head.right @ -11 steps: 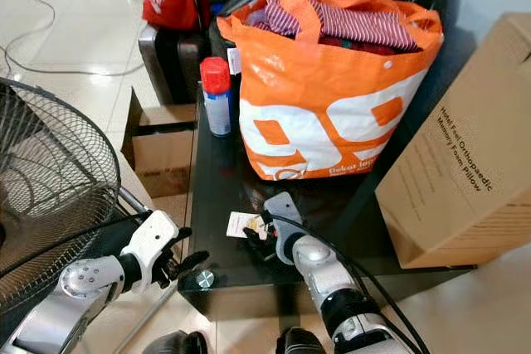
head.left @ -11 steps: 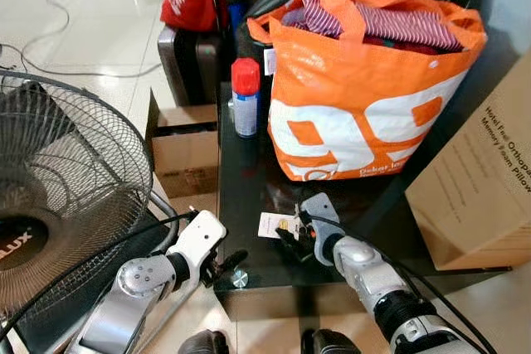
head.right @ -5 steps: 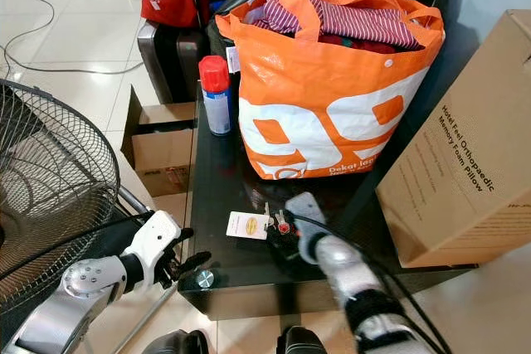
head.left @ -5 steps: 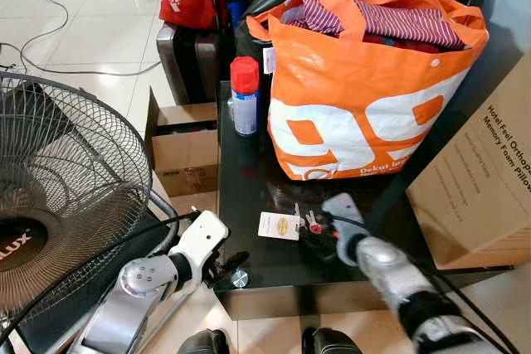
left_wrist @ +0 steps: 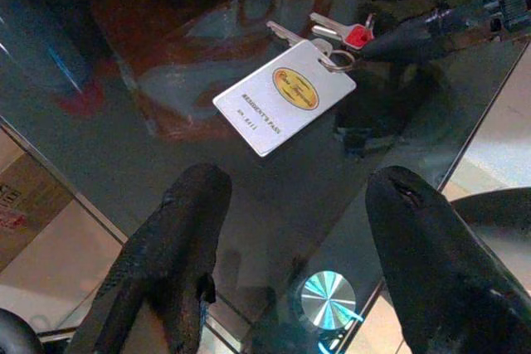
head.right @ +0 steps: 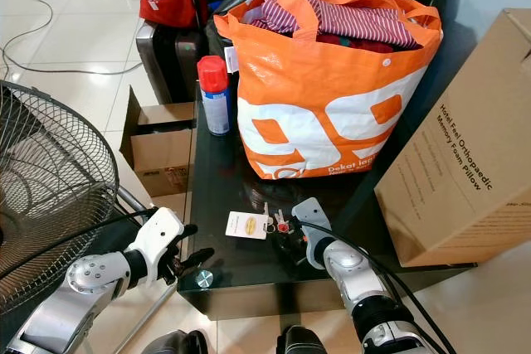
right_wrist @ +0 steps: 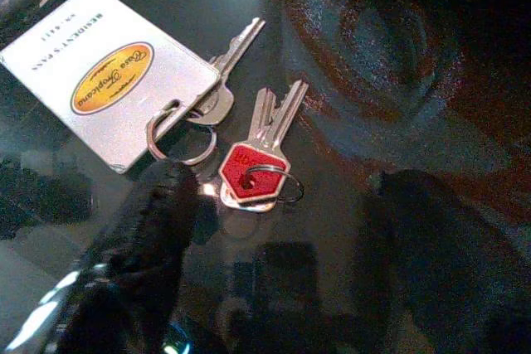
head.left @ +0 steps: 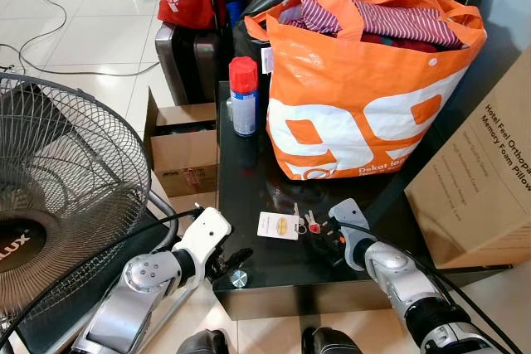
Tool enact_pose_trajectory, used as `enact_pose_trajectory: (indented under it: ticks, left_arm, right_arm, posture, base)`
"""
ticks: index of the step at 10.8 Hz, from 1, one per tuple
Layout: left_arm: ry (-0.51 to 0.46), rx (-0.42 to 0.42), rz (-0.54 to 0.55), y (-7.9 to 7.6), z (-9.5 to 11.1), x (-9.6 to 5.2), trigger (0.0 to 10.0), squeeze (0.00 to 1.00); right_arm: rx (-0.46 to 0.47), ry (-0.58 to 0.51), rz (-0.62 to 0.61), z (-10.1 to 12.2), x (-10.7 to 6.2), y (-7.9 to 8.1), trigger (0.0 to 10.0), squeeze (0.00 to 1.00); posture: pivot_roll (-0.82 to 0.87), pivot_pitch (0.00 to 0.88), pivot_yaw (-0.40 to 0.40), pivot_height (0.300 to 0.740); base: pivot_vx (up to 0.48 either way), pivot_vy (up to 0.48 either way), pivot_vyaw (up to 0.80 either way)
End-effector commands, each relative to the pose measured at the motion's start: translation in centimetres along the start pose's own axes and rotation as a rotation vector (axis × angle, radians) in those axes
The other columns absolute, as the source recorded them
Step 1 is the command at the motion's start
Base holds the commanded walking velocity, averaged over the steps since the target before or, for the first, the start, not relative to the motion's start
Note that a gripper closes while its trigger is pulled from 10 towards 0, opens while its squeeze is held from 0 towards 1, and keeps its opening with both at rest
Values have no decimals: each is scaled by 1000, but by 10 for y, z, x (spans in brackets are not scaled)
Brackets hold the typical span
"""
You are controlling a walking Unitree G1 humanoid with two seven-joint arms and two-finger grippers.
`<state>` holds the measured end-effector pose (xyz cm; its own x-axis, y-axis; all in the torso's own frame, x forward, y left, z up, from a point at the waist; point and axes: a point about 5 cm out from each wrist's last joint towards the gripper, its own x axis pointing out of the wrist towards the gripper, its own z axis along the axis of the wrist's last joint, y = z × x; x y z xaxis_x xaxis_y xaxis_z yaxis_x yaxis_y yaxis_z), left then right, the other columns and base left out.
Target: Hang keys on a hook
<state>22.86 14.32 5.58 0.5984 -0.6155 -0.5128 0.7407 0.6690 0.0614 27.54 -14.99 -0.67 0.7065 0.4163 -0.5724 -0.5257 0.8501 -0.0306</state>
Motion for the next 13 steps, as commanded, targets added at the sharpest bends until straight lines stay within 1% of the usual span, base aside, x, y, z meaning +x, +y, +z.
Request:
enact_pose_trajectory:
  ticks: [1,3,11,13]
  left_arm:
    - [10,5,-12,-2,-2,1,10000,0]
    - [9,4,-11,-2,-2,1,10000,0]
    - [14,-1,-17,-4,-2,2,10000,0]
    - [14,-1,-18,-4,-3,2,10000,0]
  right_arm:
    - [-19,-3,10,1,1,1,2471,0]
    - [-27,-11,21,3,1,2,1176,0]
    - [-56,15,44,-2,2,5,0,0]
    - [-61,18,45,-3,2,5,0,0]
  posture:
    - [-130,120,14,740]
    - [-130,119,11,740]
    - [-129,128,8,740]
    - [-130,128,8,740]
  base:
    - [0,0,0]
    - [0,0,0]
    - [0,0,0]
    - [0,0,0]
